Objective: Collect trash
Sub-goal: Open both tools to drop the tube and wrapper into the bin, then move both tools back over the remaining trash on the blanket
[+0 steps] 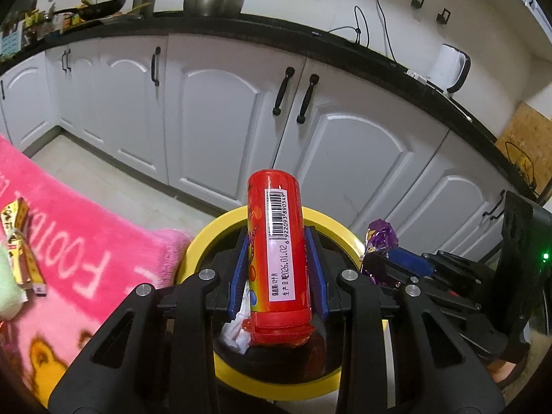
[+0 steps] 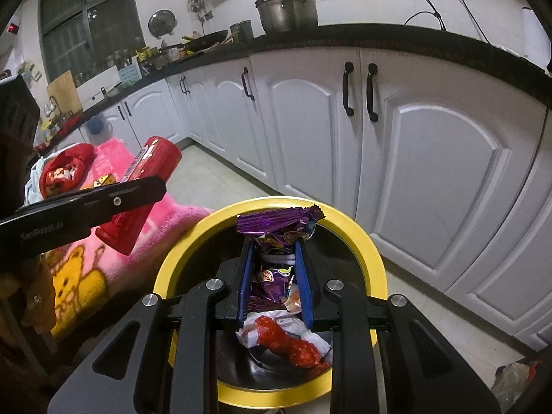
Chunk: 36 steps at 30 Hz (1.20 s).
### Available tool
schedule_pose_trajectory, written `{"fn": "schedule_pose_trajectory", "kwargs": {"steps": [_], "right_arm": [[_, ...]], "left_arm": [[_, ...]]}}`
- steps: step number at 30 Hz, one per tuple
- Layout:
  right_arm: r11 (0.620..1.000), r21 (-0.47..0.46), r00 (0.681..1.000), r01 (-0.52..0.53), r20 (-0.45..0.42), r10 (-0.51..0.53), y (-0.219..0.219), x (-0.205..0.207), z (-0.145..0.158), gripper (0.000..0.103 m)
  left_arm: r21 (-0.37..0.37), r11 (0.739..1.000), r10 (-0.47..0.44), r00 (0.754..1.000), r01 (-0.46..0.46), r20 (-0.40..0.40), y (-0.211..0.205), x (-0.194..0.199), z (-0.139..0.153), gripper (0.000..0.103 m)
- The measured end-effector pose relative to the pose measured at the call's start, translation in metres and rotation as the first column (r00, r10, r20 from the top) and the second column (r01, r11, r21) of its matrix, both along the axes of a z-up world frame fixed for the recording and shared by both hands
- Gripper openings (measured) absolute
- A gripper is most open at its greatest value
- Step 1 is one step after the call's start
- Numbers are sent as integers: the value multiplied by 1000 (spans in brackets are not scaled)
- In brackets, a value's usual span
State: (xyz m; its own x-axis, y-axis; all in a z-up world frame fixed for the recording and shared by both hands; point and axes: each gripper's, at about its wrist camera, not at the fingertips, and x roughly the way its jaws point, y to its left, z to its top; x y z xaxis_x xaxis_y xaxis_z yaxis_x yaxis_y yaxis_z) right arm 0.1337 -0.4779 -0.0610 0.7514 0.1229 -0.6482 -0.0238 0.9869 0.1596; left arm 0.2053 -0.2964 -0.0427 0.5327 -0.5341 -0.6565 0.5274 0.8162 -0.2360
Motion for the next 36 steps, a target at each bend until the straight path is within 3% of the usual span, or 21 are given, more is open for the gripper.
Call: {"fn": "schedule_pose_trajectory", "kwargs": {"steps": [16,19,22,27,31,32,36], "right_arm": [[1000,24,998,-11,-64,13,1,9,-23,26],[1000,28,997,-5,-71,7,0,10,-25,29],[1000,30,997,4,-74,-2,-2,10,-26,34],[1000,23,998,17,-53,-16,-4,9,-20,49],[1000,17,999,16,-42,-16,-2,9,-13,52],[1000,14,999,18,-38,-18,-1,9,-11,55],[1000,9,1000,18,0,-18,5,7,6,66]], "left_arm": [[29,999,16,999,-15,-44,-6,13,-23,27],[30,999,23,999,-22,-47,-4,14,-23,38],[33,999,31,998,-29,-47,-3,15,-23,44],[25,997,72,997,-71,-38,15,15,-15,59],[29,993,115,993,-115,-12,36,11,-5,69],[31,991,130,991,-130,-6,43,9,-2,77],[22,984,174,985,-174,22,68,1,12,82]]}}
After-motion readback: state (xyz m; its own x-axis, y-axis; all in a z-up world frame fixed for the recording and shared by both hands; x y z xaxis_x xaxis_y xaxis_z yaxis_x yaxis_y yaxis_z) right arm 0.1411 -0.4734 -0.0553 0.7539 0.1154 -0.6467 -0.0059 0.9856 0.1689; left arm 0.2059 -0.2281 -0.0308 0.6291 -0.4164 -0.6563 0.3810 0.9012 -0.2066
